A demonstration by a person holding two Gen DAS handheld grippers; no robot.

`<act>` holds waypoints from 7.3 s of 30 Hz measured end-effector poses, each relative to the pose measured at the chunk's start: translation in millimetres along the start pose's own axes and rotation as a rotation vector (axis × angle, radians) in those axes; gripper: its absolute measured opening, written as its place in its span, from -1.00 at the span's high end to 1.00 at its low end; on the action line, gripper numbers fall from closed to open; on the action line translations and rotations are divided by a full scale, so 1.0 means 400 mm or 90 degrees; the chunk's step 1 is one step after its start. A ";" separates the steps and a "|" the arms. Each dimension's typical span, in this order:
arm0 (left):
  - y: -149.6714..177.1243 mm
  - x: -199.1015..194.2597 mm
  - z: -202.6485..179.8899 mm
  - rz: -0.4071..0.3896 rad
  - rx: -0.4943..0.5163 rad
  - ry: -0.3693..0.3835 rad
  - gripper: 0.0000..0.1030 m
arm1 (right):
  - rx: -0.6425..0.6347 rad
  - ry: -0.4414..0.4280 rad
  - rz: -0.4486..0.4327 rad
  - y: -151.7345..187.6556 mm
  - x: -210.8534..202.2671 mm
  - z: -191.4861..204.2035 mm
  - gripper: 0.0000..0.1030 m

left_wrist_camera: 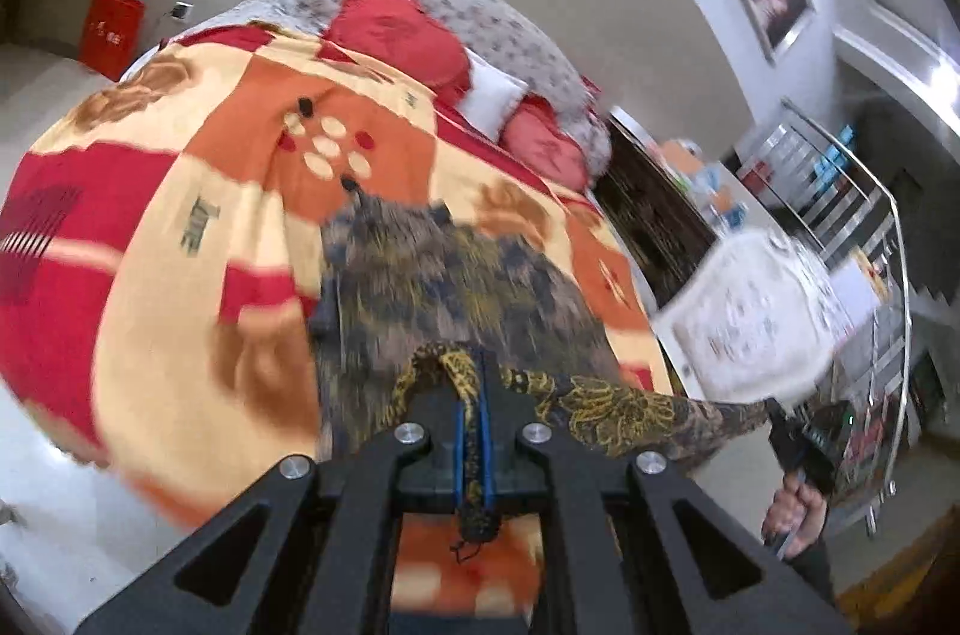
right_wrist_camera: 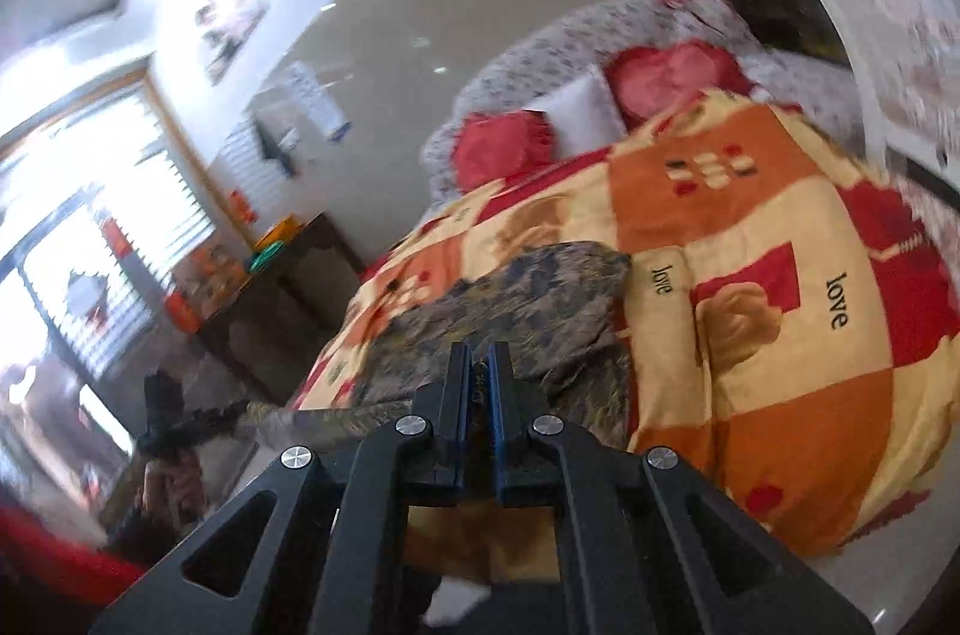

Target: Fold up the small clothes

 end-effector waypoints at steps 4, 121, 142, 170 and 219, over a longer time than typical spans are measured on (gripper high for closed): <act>-0.127 0.158 -0.011 -0.017 0.003 -0.028 0.93 | 0.052 0.036 0.000 -0.089 0.184 -0.118 0.61; -0.206 0.827 0.020 -0.032 0.116 -0.333 -0.34 | -0.008 0.411 0.240 -0.058 0.872 -0.252 -0.21; 0.023 0.584 -0.146 0.016 0.163 -0.223 -0.67 | -0.310 0.119 0.316 0.188 0.785 0.193 -0.28; 0.174 0.665 -0.106 0.048 0.218 -0.289 -0.99 | -0.334 0.152 0.314 0.155 0.718 0.204 -0.30; 0.179 0.666 -0.108 0.038 0.221 -0.296 -0.99 | -0.260 0.238 0.264 0.156 0.780 0.094 -0.37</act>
Point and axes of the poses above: each gripper's, at about its wrist camera, not at the fingertips, and x roughly the way its jaws point, z to its left, y to its underside, the point moved 1 cm from there along x, roughly the way its jaws point, and after that the axes turned 14 degrees about -x, right-handed, at the moved point
